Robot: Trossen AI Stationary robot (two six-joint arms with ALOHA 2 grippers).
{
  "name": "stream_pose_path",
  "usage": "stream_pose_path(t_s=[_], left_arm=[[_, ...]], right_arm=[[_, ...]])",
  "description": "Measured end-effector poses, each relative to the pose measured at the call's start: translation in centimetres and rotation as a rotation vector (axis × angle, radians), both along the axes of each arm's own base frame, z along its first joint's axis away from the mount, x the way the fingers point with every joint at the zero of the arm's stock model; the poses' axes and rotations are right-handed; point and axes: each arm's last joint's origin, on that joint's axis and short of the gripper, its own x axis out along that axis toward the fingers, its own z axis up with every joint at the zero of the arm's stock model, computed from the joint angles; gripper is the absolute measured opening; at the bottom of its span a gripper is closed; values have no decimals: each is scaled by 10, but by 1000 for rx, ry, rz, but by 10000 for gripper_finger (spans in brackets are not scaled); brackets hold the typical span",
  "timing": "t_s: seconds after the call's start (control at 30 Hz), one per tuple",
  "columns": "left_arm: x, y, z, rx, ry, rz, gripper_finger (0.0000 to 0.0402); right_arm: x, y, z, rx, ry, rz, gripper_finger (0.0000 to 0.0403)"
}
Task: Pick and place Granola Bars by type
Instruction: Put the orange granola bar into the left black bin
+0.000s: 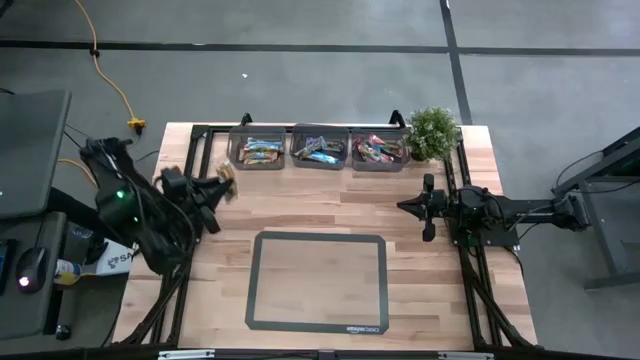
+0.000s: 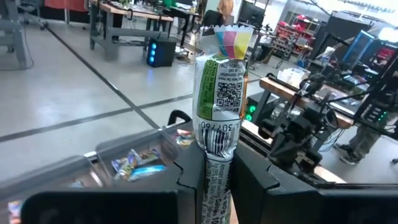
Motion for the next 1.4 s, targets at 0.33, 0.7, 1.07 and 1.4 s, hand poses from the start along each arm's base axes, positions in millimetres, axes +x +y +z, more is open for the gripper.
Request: stream_pose_path(t_s=[0.33,0.7,1.07,1.4], left_arm=[[-37,42,16,43,47,-40,55],[-85,95,24,101,60,-75,55],[-101,114,32,230,99,-94,55],[-99,111,53,307,101,-135,55]], right_arm=[[0,0,0,0,0,0,3],[0,0,0,0,0,1,3],[0,0,0,0,0,0,3],[0,0,0,0,0,0,2]])
